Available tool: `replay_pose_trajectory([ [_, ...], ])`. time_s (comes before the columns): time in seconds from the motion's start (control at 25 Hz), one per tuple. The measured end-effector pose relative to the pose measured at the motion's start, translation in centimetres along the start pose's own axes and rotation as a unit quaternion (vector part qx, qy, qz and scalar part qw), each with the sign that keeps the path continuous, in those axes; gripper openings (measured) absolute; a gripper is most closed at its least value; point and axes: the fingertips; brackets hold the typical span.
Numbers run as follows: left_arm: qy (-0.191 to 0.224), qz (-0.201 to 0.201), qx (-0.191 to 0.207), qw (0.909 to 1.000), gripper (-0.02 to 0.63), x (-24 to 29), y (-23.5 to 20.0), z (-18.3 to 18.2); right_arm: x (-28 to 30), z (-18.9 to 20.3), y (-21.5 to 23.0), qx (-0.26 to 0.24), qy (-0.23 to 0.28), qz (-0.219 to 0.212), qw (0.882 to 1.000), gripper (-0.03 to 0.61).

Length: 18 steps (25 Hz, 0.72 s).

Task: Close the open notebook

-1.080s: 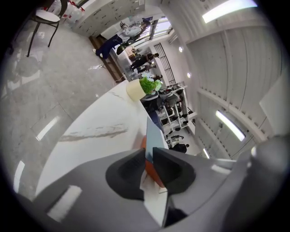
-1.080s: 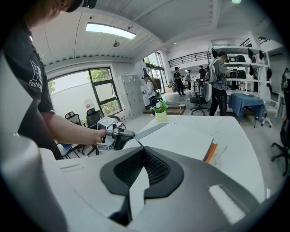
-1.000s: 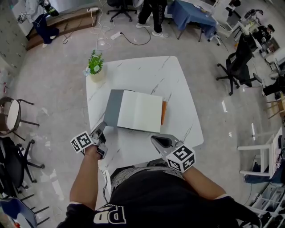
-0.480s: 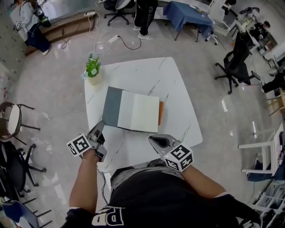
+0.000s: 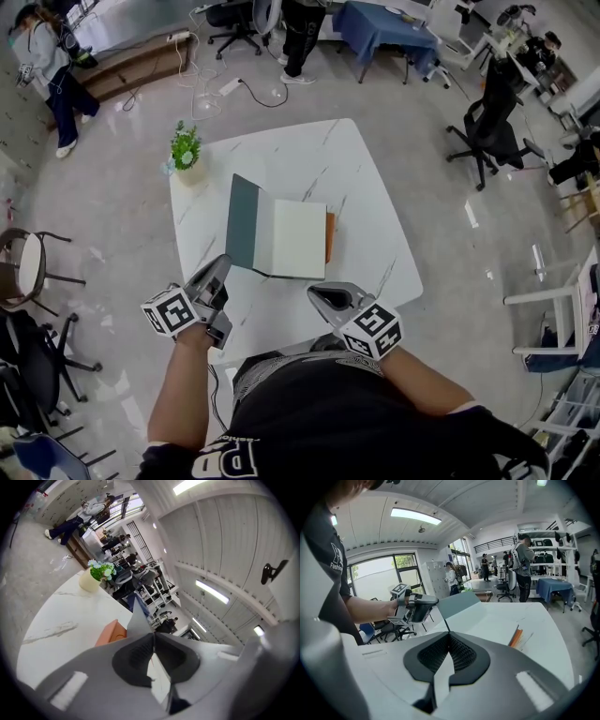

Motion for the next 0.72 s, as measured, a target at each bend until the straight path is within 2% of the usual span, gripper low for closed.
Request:
replay_pose_trajectory([
  [0.36, -0.042, 0.006, 0.056, 0.9975, 0.071, 2.1, 2.4, 2.2, -1.2, 0.4, 1.0, 0.012, 0.006, 0.017, 1.0, 0.0],
  [0.72, -0.105, 0.008, 0.102, 0.9893, 0.071, 5.0, 4.3, 6.0, -1.6, 1.1, 1.1, 0.019, 0.001, 0.022, 1.0, 0.0],
])
Point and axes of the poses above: the fingertips, and each gripper's own axes: x forward along the fingers, y to its right, z out of its underside, and after that the axes turned 15 degrees about -x, right-handed
